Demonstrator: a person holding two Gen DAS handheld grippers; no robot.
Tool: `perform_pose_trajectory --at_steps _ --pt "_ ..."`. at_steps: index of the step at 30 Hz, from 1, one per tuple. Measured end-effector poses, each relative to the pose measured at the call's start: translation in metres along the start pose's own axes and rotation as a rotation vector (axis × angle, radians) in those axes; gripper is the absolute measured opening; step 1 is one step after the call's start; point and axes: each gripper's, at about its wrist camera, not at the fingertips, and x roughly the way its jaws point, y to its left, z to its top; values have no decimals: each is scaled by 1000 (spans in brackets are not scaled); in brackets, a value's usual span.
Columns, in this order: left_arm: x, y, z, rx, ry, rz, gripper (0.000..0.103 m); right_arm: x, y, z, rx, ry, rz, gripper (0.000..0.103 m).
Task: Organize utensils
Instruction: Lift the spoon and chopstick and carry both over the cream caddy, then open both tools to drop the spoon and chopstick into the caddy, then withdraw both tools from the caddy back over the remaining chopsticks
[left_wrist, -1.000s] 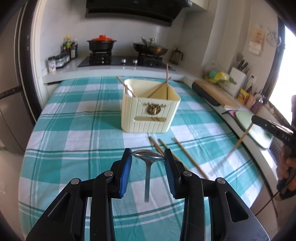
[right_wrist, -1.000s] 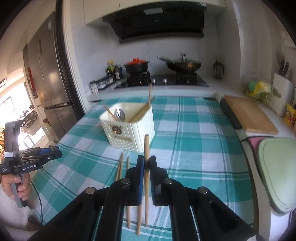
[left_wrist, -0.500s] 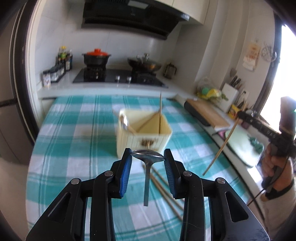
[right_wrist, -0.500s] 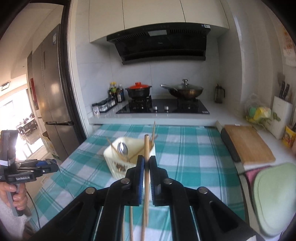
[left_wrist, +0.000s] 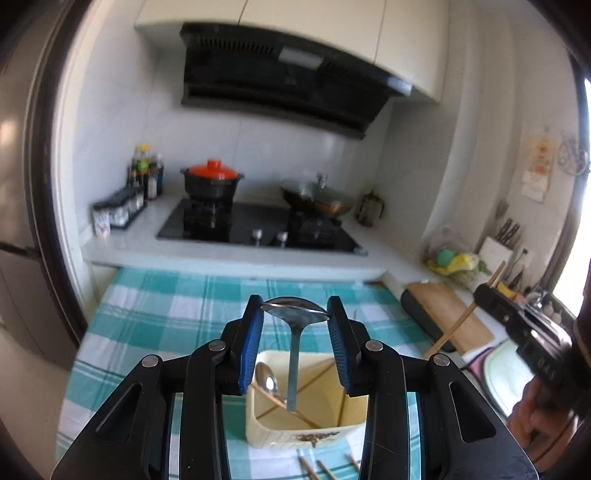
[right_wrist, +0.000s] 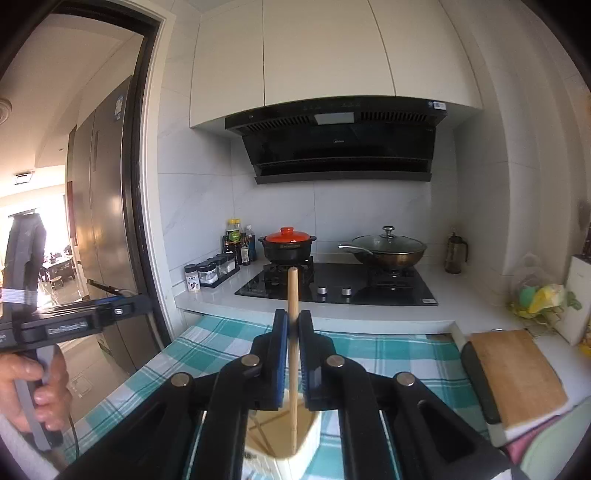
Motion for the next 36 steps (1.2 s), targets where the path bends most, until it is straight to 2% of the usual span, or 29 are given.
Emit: perform_pose_trajectory --at_steps 7,9,12,13,14,16,19,20,22,25,28,30,32,36 --pt "76 9 -43 3 242 6 35 79 2 -49 34 242 66 6" --pt "89 11 -57 4 289 17 36 92 4 -59 40 293 82 6" --pt "89 11 -66 12 311 37 39 102 6 -70 65 337 106 8" --pt "87 11 -67 13 311 36 46 102 6 -69 69 335 106 17" --pt "79 12 -67 17 310 33 51 96 6 -67 79 322 107 32" --pt "61 14 -64 32 297 37 64 81 3 -62 90 288 106 46" --pt "32 17 -68 64 303 55 79 55 0 -55 58 274 85 46" --pt "22 18 -74 75 318 61 81 44 -3 -55 47 275 72 47" --pt "8 20 -90 89 358 67 86 21 -11 -64 34 290 41 54" --pt "-11 24 -139 89 438 69 89 -10 -27 -94 24 339 -10 57" --pt "-18 21 -195 64 501 81 90 -34 -43 -154 21 436 -68 58" --pt "-15 19 -234 35 538 97 90 -45 -53 -209 20 534 -106 58" --pt "-9 13 -262 32 547 133 89 -55 -58 -249 -8 594 -162 58" --pt "7 10 -298 -7 541 188 87 -67 -72 -295 14 645 -228 58"
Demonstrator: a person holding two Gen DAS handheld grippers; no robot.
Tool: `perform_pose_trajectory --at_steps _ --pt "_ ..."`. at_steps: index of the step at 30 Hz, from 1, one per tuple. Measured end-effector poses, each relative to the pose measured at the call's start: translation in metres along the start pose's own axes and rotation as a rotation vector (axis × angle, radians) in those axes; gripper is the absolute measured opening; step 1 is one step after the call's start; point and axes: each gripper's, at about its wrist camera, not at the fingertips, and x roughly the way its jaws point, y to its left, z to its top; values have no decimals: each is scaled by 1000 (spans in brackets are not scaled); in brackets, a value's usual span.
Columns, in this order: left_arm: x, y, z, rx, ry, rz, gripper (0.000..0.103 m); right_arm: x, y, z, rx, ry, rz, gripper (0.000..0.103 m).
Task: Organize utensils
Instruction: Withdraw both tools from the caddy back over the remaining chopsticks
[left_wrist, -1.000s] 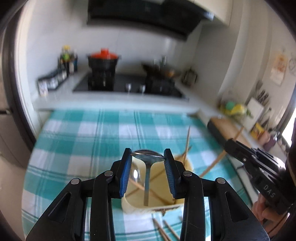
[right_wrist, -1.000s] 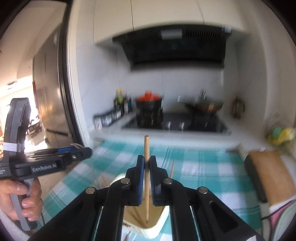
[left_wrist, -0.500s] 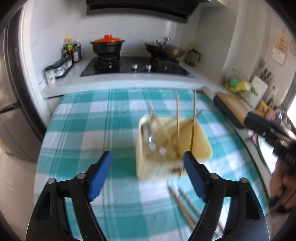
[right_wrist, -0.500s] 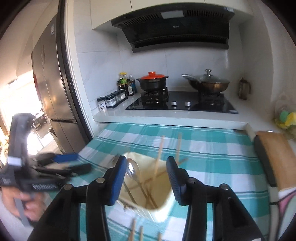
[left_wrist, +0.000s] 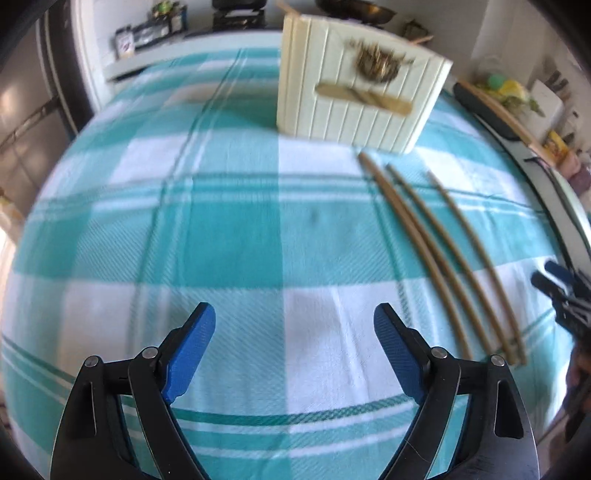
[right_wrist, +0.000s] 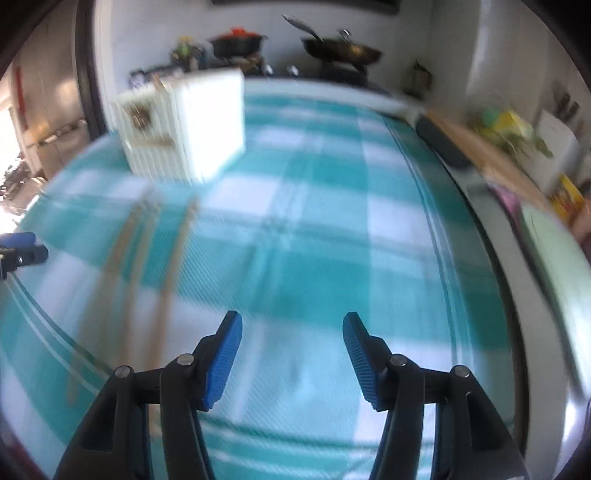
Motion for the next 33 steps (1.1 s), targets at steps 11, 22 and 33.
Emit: perform_pose_trajectory --at_steps 11,22,33 --pt "1 -9 -13 32 -82 87 102 4 -7 -12 73 -29 -1 60" --pt "2 -5 -13 0 -93 68 102 5 -8 -13 73 -29 -3 60" --pt "-8 -67 -10 12 -100 -57 102 5 -7 -12 75 -29 -3 60"
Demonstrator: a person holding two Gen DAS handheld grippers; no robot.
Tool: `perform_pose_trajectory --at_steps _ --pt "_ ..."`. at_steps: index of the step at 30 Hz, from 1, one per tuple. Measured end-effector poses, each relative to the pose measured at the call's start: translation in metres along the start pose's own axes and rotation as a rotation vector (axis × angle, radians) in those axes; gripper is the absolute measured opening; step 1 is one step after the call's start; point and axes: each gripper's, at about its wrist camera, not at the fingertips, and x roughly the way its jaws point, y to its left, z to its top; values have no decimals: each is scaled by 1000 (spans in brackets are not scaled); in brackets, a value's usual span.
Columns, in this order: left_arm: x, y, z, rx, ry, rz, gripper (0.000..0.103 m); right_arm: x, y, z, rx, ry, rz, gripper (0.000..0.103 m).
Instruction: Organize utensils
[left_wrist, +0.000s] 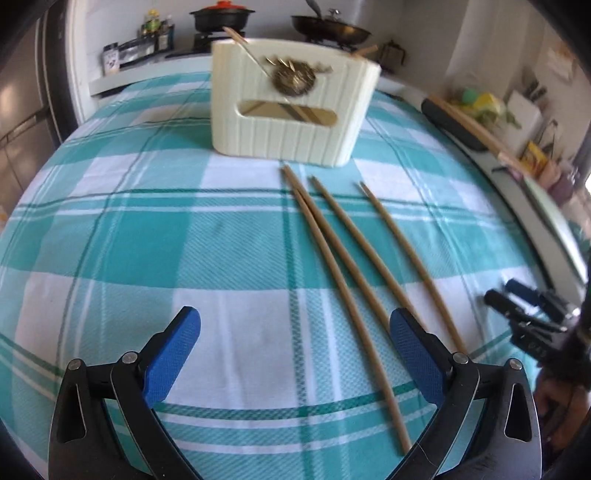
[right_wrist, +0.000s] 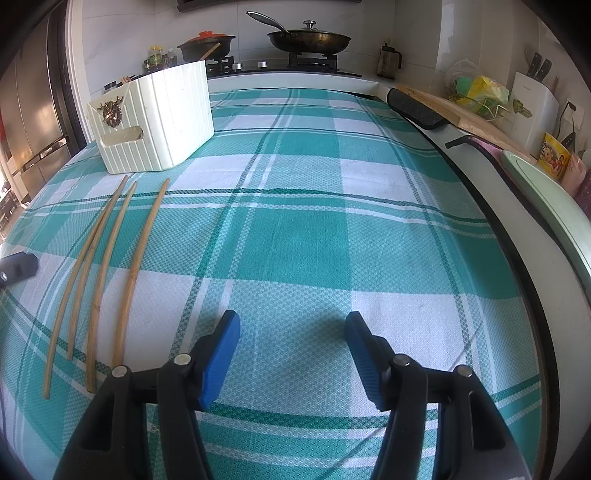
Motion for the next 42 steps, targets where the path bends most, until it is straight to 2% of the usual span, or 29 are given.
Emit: perform_pose_trajectory --at_steps 2,5,8,10,11,13,14,15,16,17,23,27,28,30,32,33,35,37,39,40,42 --pt "7 -7 -1 18 12 19 102 0 0 0 0 0 0 60" --pt "13 -15 -6 67 22 100 101 0 0 0 0 0 0 60" --pt "16 -15 -10 87 26 116 95 0 0 0 0 0 0 60" --pt "13 -12 -11 84 10 113 78 0 0 0 0 0 0 60" --pt "10 -10 -11 82 1 106 74 0 0 0 0 0 0 60" --pt "8 -8 -11 84 -8 94 52 0 0 0 0 0 0 60" --pt "7 -6 -11 84 -13 85 46 0 0 0 0 0 0 60" --pt "4 -4 -13 82 -18 77 33 0 0 0 0 0 0 60" --pt "3 -3 -14 83 -21 73 16 0 0 0 0 0 0 60" --pt "2 -2 -14 88 -21 85 8 0 0 0 0 0 0 60" --pt "-4 21 -17 78 -26 116 5 0 0 0 1 0 0 60" --pt "-10 42 -19 77 -6 91 5 -2 1 0 14 -3 -3 60" --pt "-12 45 -19 85 0 81 5 -5 2 1 34 -3 17 60" --pt "-14 50 -21 94 8 75 5 -16 12 7 71 -26 139 59" --pt "-15 53 -21 91 14 66 5 -23 33 16 41 -34 219 59" --pt "-15 55 -21 88 17 64 5 -24 46 20 2 -25 235 57" --pt "-15 56 -21 87 20 65 5 -17 69 27 -71 8 236 41" --pt "-16 57 -22 90 20 71 5 -5 83 31 -111 49 223 36" --pt "-17 57 -24 93 18 72 5 9 92 31 -136 93 217 34" --pt "-18 58 -25 95 15 73 5 13 93 31 -145 112 215 25" --pt "-19 59 -26 100 13 76 5 11 96 28 -178 97 181 16"
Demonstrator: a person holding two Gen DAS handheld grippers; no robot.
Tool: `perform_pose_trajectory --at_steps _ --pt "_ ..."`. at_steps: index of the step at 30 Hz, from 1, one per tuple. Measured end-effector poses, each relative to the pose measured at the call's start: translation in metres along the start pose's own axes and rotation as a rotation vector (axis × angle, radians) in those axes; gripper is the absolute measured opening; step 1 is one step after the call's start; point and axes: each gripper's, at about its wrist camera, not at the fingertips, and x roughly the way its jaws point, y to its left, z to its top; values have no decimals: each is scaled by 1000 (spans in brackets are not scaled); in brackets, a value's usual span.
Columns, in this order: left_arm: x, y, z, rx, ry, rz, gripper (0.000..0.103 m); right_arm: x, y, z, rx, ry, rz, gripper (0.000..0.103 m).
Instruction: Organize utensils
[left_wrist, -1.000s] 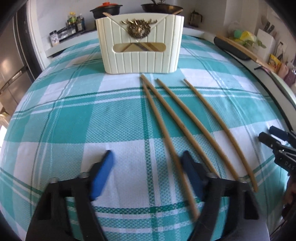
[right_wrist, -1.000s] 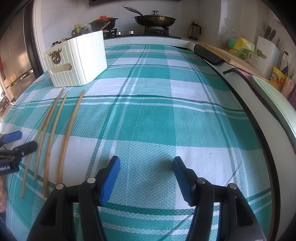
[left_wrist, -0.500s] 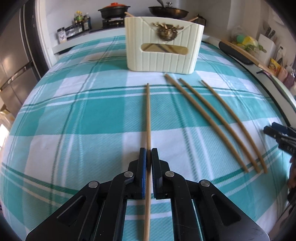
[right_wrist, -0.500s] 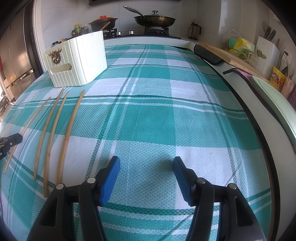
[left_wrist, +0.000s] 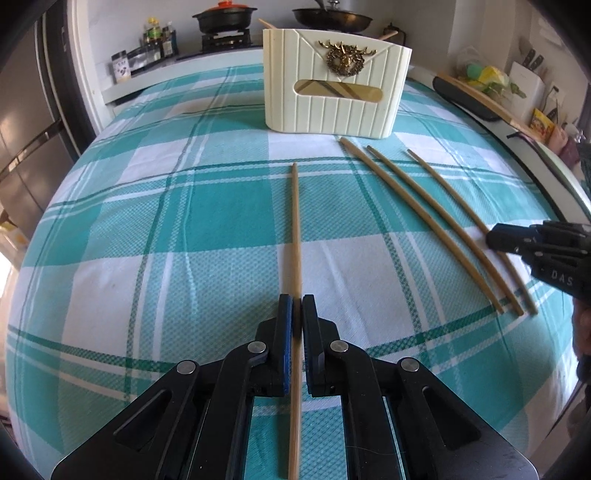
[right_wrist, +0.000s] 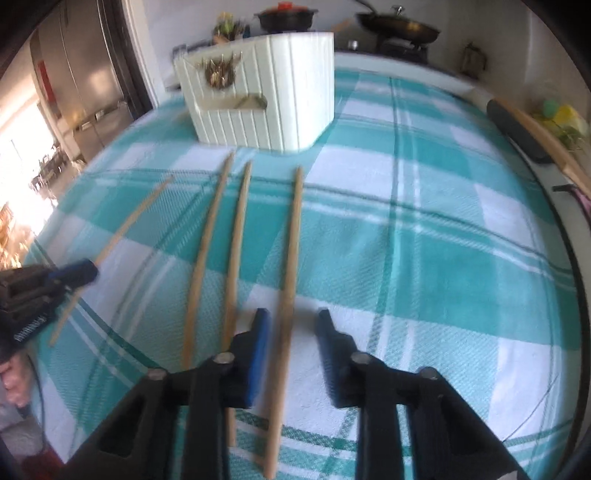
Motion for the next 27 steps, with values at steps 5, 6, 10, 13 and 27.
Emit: perform_pose_trajectory --at_steps 5,6,10,13,27 --pt "-3 13 -1 -24 12 19 5 -10 -23 -16 99 -3 -115 7" --pt "-4 16 -1 -28 12 22 5 -14 -27 -21 108 -4 -145 7" --pt "-6 25 -5 -41 3 17 6 -28 -34 -39 124 -20 -208 7" --pt "-6 23 -4 -30 -3 4 28 -32 -35 -48 119 -48 -232 25" --pt "6 17 -7 -10 2 49 99 -33 -47 -59 212 -110 -209 52"
